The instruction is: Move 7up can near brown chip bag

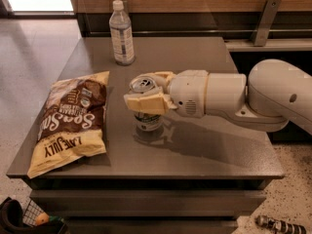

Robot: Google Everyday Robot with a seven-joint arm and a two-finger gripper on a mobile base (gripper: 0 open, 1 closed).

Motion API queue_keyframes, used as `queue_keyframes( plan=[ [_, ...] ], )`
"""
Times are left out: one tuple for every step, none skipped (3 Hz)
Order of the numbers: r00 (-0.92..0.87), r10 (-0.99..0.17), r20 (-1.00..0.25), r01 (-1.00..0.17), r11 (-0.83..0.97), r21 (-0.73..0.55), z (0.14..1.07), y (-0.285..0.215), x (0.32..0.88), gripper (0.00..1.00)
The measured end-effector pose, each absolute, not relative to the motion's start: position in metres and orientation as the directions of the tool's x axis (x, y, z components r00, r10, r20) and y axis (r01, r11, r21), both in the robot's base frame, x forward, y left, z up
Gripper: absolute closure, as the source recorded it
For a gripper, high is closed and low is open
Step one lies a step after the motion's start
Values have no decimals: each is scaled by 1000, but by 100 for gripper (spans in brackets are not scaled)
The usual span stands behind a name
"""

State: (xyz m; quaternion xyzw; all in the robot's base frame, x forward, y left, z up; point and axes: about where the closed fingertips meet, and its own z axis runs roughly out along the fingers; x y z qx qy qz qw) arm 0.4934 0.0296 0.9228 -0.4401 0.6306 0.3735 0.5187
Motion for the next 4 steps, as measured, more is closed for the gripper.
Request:
queue_keyframes(
  plan=[
    [-33, -167, -985, -973, 232, -6, 903, 56, 477, 100],
    [-10, -118, -993, -986, 164, -10, 891, 69, 469, 98],
    [-10, -118, -993, -986, 164, -10, 895, 69, 469, 75],
    [-10, -118, -993, -986, 164, -10, 895, 69, 469, 52]
  ],
)
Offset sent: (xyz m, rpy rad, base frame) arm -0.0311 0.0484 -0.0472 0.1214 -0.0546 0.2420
